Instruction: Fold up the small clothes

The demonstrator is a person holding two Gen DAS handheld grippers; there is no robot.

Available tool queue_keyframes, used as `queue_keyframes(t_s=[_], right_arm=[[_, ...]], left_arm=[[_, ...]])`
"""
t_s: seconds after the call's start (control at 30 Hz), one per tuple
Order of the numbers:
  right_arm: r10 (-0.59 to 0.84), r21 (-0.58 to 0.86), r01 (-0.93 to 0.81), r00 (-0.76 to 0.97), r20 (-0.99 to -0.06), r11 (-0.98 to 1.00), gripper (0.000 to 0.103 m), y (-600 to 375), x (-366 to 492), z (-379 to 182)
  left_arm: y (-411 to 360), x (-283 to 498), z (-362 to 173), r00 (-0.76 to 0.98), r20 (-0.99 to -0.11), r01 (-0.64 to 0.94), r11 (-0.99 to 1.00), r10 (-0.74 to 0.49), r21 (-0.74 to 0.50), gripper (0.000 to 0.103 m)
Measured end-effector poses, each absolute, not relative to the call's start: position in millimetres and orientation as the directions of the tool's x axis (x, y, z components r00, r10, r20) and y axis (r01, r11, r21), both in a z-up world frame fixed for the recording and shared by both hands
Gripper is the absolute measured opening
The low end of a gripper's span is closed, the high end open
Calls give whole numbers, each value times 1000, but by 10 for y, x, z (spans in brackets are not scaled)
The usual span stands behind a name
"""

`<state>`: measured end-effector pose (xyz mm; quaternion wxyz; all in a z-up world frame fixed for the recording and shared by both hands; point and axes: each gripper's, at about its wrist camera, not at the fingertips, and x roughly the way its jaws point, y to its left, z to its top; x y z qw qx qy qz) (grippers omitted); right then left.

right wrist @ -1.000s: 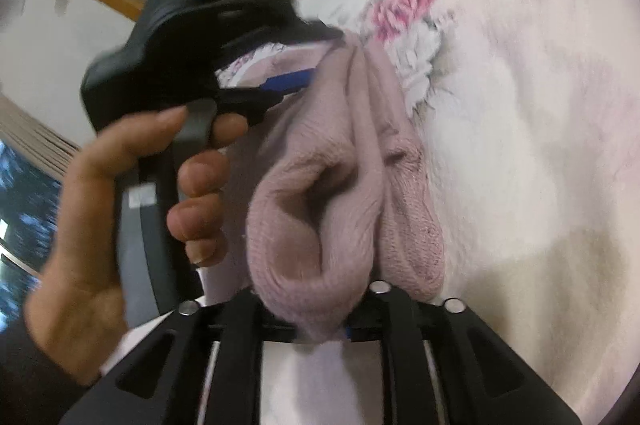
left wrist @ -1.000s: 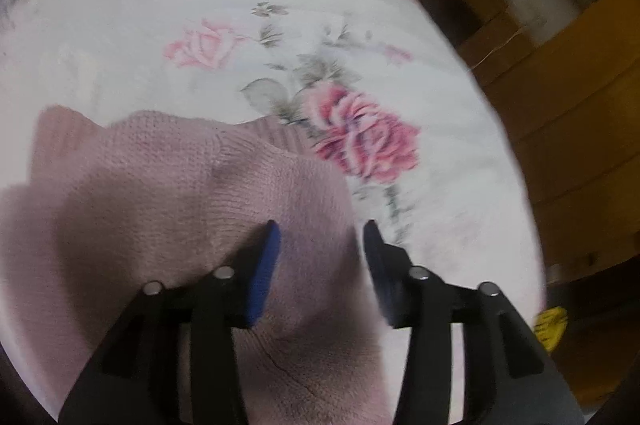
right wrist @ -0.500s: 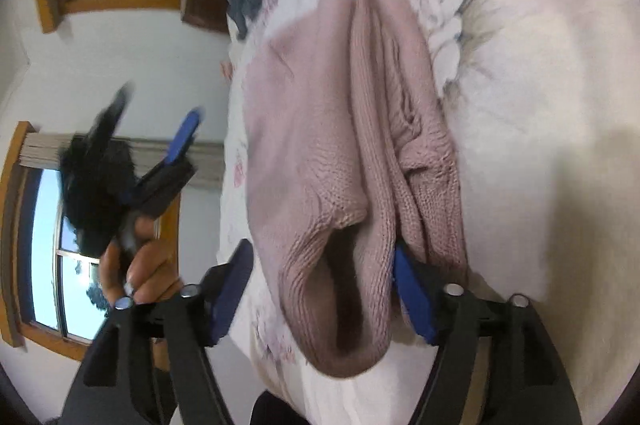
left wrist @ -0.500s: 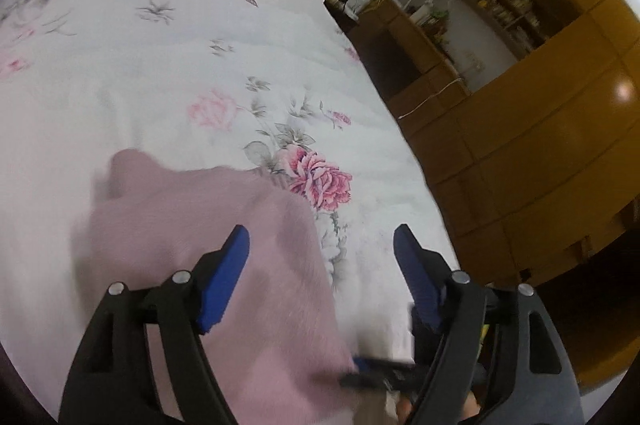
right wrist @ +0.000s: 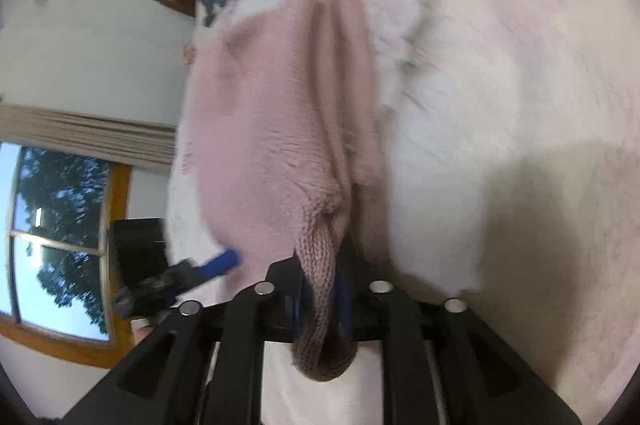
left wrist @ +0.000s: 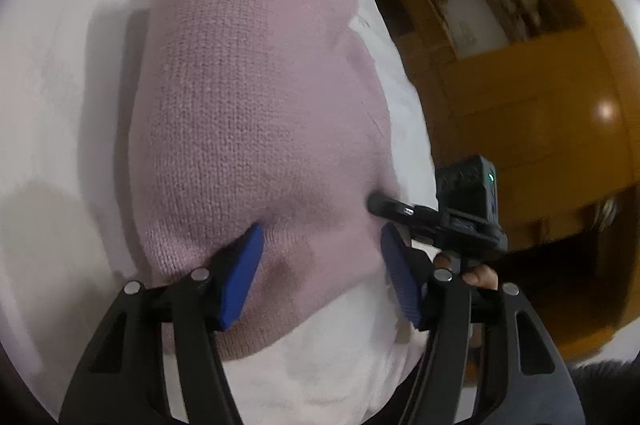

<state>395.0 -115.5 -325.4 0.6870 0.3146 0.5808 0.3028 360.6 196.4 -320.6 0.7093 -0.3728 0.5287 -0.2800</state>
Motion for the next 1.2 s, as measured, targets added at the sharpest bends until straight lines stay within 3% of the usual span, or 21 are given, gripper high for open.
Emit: queue_keyframes(t_s=[0.1,0.27,0.37,0.4,0.47,0.5,0.57,0.63,0.67,0.73,0.83,0.97,1.0,1.07,1.1,1.2], right_arm=[[752,748,-117,219,-622,653,42,-1170,4057,-2897],[778,734,-261,232,-583,627,43,-827,4333,-2468],[763,705,-309,132,-633,638,40,-510,4337,-2642],[749,693,-315,106,-654,649,33,-469,4323,-2726],[710,658,-315,84,-699,685,1,-465,4361,-2927],[706,656,-304,86,-703,691,0,-511,4388,-3010],[745,710,-254,73,-663,657,0,-688,4456,-3154],[756,726,-237,64,-651,645,0,-755,4492,-3176],[758,730,-233,60,-649,643,0,-784,4462,-3147],[770,736,-255,67,-634,628,5,-836,4475,-2976],[769,730,-251,130,-625,636,8,-927,4675,-2807],[756,721,-237,129,-641,651,9,-880,4974,-2843],[749,714,-238,124,-650,659,8,-838,5042,-2874],[714,682,-222,117,-690,696,1,-829,5183,-3039],[694,662,-221,123,-709,716,0,-800,5213,-3083],[697,675,-177,121,-707,716,0,-896,5350,-3304]], left_arm=[[2023,3667,-2979,306,-468,48,505,-829,-862,63],[2283,4002,-2655,408,-369,94,441,-835,-893,67],[2340,4222,-2786,425,-389,56,452,-818,-890,66],[2324,4317,-2917,415,-412,27,464,-811,-886,66],[2332,4399,-3151,399,-440,-26,470,-805,-882,49],[2327,4424,-3326,398,-442,-67,456,-804,-888,43],[2426,4441,-3471,395,-444,-106,440,-804,-892,13],[2453,4440,-3451,391,-446,-128,432,-805,-893,14],[2480,4408,-3359,395,-443,-113,436,-805,-893,29],[2502,4410,-3069,413,-436,-31,466,-800,-884,42],[2440,4544,-2813,397,-410,44,463,-821,-885,43],[2265,4792,-3008,330,-493,13,526,-805,-850,42],[2242,4843,-3129,313,-533,-4,560,-786,-829,39],[2262,4914,-3285,310,-579,-27,602,-754,-798,9],[2287,4951,-3345,318,-585,-54,601,-747,-797,0],[2393,4978,-3478,323,-574,-84,582,-752,-809,2]])
